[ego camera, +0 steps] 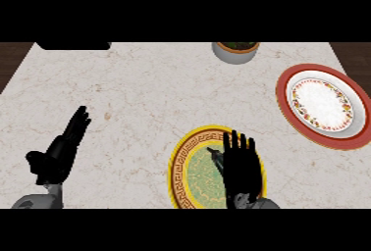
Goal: Pick the eggplant from the plate and place it in the plate
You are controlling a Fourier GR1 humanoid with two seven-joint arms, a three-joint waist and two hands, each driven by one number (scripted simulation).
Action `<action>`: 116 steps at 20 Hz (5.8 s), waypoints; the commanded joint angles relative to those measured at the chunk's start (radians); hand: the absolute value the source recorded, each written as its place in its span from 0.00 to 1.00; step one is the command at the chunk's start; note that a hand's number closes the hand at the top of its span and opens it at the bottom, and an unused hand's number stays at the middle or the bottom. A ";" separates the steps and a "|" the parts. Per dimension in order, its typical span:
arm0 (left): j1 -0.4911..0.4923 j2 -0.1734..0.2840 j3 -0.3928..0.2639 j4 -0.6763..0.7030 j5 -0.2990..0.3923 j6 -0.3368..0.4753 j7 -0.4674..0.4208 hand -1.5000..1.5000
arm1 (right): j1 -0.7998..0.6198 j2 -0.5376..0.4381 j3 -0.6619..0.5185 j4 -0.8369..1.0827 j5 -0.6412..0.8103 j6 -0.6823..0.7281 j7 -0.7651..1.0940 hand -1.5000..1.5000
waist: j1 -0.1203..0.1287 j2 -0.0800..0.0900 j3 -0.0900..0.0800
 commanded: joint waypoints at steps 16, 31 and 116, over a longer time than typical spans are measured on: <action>0.033 -0.023 0.057 -0.089 -0.029 -0.052 0.049 0.50 | -0.057 0.053 -0.065 0.237 0.035 -0.076 -0.205 1.00 | 0.004 0.000 0.000; 0.049 0.001 0.137 -0.052 -0.009 -0.016 0.051 0.50 | 0.282 -0.385 -0.753 -0.098 -0.299 -0.503 -0.391 1.00 | -0.139 -0.019 0.006; -0.070 -0.068 0.140 -0.009 -0.100 -0.105 0.088 0.50 | 0.000 -0.564 -1.436 0.844 -1.193 -0.312 -1.398 0.00 | -0.004 0.001 0.000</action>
